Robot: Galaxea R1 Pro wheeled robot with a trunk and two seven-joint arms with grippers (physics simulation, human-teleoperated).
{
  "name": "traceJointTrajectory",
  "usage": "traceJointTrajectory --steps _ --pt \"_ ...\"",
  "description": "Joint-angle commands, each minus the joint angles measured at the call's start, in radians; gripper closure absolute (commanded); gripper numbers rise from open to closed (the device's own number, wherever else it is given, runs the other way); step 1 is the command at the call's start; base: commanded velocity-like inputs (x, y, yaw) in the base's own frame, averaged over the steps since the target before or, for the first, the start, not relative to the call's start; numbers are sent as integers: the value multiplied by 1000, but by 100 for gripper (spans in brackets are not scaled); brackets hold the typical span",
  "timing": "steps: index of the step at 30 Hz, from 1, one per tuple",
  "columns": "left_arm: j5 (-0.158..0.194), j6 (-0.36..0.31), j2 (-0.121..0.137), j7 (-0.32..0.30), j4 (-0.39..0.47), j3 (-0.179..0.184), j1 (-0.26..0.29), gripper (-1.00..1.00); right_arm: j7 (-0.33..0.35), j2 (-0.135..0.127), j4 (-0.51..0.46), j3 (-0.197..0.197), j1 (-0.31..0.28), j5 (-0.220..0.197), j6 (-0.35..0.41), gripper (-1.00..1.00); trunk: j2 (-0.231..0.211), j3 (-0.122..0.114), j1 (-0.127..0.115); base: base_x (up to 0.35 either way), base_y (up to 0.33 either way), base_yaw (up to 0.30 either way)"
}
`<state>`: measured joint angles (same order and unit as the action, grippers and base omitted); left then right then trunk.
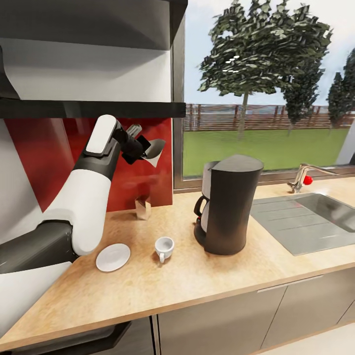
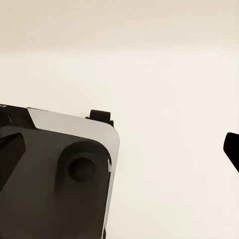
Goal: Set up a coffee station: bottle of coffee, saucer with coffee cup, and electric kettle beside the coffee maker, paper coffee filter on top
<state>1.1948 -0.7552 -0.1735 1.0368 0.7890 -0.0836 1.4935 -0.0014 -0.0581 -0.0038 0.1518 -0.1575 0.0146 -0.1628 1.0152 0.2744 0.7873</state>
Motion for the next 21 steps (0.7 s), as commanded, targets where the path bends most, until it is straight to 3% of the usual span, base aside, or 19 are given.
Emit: traceJointTrajectory --steps 1,16,21 --pt "5 -5 -1 7 1 -4 1 100 0 0 1 4 -1 1 -3 -100 1 1 0 0 0 0" --pt "5 -5 -1 8 1 -4 1 100 0 0 1 5 -1 1 -3 -100 1 1 0 0 0 0" --pt "5 -8 -1 -19 -27 -1 1 100 0 0 1 5 -2 1 -3 -100 1 1 0 0 0 0"
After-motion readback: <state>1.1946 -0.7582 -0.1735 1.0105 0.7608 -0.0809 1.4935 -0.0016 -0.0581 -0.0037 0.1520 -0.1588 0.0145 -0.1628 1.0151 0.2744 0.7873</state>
